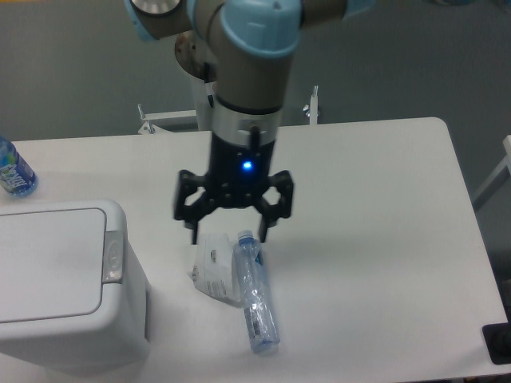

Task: Open the trash can
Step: 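Move the gripper toward the trash can and lower it onto the lid edge, then press the gripper on the lid edge to flip the lid open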

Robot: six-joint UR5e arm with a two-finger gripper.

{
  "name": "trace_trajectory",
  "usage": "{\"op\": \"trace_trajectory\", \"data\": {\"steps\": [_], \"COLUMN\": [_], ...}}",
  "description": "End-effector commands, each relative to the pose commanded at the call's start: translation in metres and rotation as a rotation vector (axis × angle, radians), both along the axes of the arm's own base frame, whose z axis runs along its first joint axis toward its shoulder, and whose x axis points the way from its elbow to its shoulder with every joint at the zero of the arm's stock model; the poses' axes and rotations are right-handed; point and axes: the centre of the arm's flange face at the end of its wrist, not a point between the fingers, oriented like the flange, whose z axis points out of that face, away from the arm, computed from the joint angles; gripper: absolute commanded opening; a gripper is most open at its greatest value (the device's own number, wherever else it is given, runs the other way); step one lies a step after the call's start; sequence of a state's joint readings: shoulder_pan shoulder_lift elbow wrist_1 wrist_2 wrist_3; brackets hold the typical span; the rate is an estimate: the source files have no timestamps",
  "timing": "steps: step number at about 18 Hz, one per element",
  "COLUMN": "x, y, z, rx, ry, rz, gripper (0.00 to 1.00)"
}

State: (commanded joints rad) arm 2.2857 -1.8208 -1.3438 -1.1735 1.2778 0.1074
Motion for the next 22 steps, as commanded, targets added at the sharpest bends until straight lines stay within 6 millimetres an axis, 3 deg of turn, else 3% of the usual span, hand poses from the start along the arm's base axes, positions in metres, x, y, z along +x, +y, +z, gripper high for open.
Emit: {"op": "trace_trajectory", "data": {"steps": [9,22], "x": [0.031,0.038], "y": [0.018,0.032], "z": [-0.008,-0.020], "rx": [-0.010,-0.015], "ry": [-0.017,-0.019], "rz": [-0.039,-0.060], "gripper": [1.00,1.00]}}
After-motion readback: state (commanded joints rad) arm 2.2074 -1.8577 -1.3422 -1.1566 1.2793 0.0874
